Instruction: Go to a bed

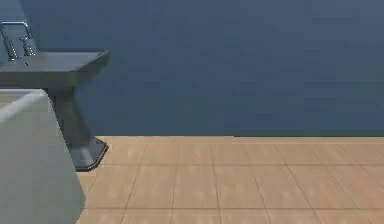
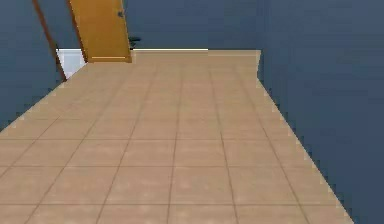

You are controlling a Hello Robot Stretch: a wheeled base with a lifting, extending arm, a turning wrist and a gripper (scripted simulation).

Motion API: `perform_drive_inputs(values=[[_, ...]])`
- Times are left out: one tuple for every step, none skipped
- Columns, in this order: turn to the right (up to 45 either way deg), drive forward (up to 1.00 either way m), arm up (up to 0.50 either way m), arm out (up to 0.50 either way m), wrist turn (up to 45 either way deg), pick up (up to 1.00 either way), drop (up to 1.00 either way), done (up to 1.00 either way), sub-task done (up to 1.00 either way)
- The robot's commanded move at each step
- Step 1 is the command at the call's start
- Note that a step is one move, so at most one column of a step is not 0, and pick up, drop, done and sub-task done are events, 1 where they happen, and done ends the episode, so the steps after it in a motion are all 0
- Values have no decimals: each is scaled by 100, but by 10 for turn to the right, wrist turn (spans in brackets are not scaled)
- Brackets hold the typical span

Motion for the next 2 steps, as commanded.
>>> perform_drive_inputs(values=[[450, 0, 0, 0, 0, 0, 0, 0, 0], [210, 0, 0, 0, 0, 0, 0, 0, 0]])
